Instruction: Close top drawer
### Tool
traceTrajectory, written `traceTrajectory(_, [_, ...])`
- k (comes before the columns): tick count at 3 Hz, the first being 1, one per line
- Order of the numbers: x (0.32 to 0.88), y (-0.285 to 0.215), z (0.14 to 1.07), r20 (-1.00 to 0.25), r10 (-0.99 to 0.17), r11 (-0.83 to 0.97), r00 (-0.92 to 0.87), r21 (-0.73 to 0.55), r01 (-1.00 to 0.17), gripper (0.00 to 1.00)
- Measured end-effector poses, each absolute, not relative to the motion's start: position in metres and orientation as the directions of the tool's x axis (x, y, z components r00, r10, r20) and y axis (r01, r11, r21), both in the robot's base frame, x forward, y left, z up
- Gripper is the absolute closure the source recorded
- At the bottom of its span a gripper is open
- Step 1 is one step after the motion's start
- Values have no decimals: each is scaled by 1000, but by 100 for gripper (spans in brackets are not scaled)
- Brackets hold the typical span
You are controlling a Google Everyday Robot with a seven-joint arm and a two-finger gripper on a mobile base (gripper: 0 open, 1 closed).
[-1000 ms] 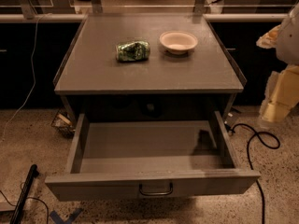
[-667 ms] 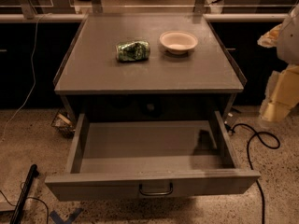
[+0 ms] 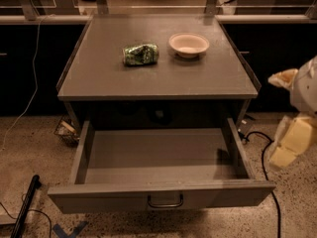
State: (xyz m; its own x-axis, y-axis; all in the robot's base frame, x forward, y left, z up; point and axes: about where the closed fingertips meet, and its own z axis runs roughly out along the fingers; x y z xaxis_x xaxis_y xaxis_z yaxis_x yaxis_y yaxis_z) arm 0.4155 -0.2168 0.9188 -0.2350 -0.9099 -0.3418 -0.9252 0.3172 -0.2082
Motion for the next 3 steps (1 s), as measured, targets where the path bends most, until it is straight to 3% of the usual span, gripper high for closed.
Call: traceTrajectory(3, [387,-204,802,-403,-877,308,-263,-51,-950,71])
